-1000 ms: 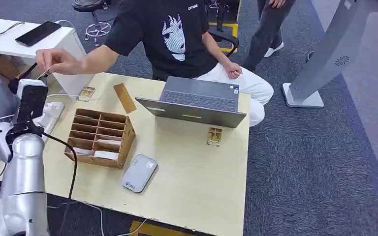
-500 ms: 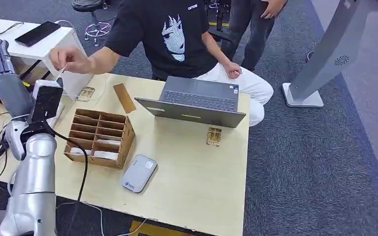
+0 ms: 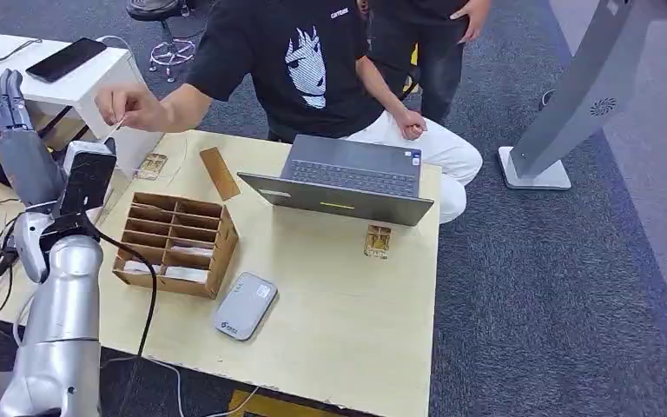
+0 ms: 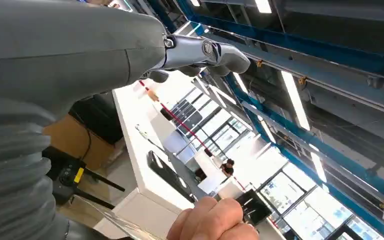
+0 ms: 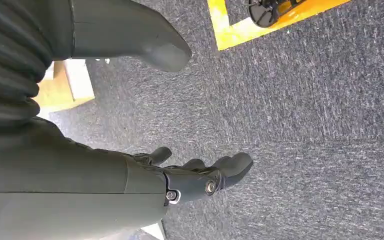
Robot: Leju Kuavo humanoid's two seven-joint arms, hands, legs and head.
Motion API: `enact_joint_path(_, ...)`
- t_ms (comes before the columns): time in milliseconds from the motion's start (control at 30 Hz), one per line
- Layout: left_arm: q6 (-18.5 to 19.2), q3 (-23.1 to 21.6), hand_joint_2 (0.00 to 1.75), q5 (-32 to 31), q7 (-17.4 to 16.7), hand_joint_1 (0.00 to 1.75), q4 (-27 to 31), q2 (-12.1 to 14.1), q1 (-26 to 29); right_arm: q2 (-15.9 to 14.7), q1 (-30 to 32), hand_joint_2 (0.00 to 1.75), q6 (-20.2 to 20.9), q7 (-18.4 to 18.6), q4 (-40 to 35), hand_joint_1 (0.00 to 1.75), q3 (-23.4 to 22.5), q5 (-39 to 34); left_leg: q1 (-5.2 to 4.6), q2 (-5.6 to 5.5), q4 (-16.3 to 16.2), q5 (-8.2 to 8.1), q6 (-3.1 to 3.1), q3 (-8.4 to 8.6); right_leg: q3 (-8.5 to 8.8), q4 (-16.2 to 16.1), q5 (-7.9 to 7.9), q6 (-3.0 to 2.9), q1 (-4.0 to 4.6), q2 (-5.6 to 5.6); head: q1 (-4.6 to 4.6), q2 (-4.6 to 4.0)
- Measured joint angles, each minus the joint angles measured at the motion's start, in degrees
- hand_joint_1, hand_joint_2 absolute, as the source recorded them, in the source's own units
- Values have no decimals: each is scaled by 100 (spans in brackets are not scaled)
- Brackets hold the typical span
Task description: Pass the card to the sensor for recognition and then transmit it.
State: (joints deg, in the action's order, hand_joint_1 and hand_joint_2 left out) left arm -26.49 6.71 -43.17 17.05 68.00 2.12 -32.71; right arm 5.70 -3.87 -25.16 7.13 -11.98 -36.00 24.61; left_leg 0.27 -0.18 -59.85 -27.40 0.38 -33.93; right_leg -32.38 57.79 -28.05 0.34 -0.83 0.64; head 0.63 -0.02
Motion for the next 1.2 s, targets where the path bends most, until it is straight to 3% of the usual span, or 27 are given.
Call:
enact_joint_path(700, 0, -2, 175, 0, 0, 0, 0, 0, 0, 0, 0, 175, 0, 0, 17, 0, 0, 0, 0, -1, 0, 0, 0, -1, 0, 0, 0, 0, 0, 0, 0, 0)
enact_joint_path(733, 0, -2, 175, 0, 0, 175, 0, 0, 0, 0, 0, 175, 0, 0, 17, 0, 0, 0, 0, -1, 0, 0, 0, -1, 0, 0, 0, 0, 0, 0, 0, 0)
enact_joint_path(800, 31, -2, 175, 0, 0, 175, 0, 0, 1, 0, 0, 175, 0, 0, 17, 0, 0, 9, 0, 0, 0, 0, 0, -1, 0, 0, 0, 0, 0, 0, 0, 0)
enact_joint_path(900, 422, -135, 175, -52, -6, 175, 0, -26, 76, 0, 7, 175, 6, -66, 18, 0, 85, 201, -1, -2, 0, 0, 0, -2, 1, 0, 0, 0, -1, -2, 2, -2)
enact_joint_path(1200, 437, -350, 175, -87, -17, 175, 4, -94, 214, 0, 23, 175, 15, -79, 20, 0, 155, 247, -1, -2, 0, 0, 0, -6, -1, 0, 0, 1, -1, -1, 0, 0)
